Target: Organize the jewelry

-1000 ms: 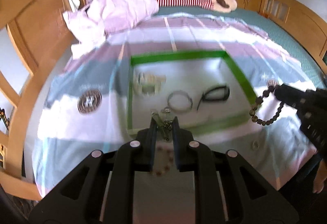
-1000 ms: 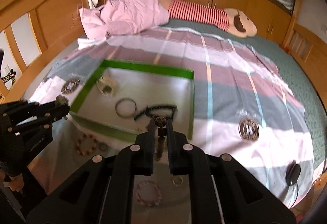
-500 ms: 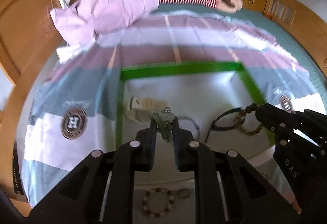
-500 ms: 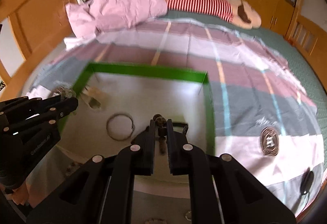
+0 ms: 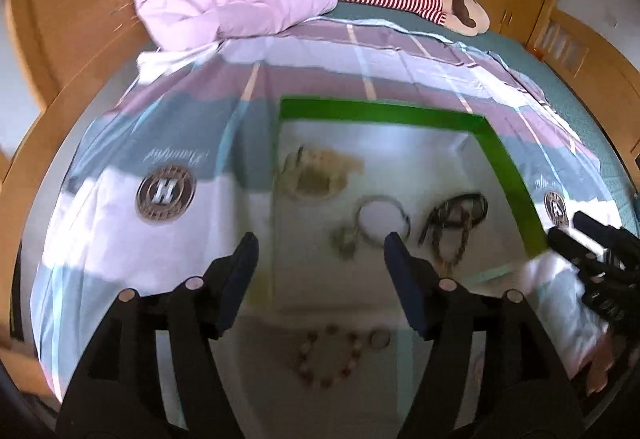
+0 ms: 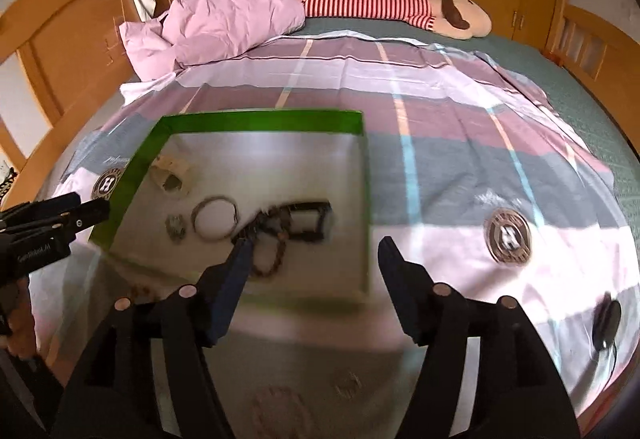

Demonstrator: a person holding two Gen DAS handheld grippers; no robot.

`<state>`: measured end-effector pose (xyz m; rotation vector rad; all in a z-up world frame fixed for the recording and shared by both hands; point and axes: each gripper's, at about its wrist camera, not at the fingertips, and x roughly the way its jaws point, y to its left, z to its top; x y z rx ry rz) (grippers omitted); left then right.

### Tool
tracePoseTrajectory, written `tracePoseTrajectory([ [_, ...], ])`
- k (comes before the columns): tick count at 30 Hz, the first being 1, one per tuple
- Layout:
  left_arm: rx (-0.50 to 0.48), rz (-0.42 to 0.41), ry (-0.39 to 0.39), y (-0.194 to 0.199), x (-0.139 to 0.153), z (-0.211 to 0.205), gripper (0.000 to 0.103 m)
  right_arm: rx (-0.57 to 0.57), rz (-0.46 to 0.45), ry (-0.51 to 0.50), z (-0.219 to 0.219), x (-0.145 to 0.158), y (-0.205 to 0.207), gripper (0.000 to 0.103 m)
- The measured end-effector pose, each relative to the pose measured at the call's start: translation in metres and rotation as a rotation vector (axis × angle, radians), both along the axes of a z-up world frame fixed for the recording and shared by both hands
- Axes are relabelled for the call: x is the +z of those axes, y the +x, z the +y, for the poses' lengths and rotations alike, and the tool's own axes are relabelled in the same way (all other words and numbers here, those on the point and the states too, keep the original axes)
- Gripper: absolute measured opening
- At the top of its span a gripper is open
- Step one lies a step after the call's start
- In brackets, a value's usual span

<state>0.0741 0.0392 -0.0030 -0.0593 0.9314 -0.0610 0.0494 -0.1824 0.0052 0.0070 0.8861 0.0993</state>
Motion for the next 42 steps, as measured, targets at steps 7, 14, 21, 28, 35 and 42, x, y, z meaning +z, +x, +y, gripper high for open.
tracePoseTrajectory([
  [7,0.006,0.089,0.054,-0.038,-0.046,-0.005,0.062,0.025,0.123,-0.014,-0.008,-0.047,-0.053,0.063],
  [14,-0.017,0.107,0.117,-0.049,-0.063,-0.019,0.061,0.096,0.210,-0.055,0.017,-0.086,-0.074,0.061],
  [21,-0.008,0.127,0.128,-0.048,-0.070,-0.020,0.062,0.099,0.244,-0.071,0.028,-0.098,-0.070,0.043],
  [28,-0.040,0.111,0.138,-0.052,-0.070,-0.030,0.069,0.079,0.239,-0.078,0.028,-0.098,-0.066,0.042],
  [35,-0.088,0.139,0.168,-0.053,-0.080,-0.044,0.072,0.063,0.242,-0.087,0.031,-0.099,-0.065,0.043],
  [42,-0.117,0.167,0.202,-0.052,-0.091,-0.053,0.074,0.055,0.242,-0.081,0.033,-0.098,-0.062,0.043],
])
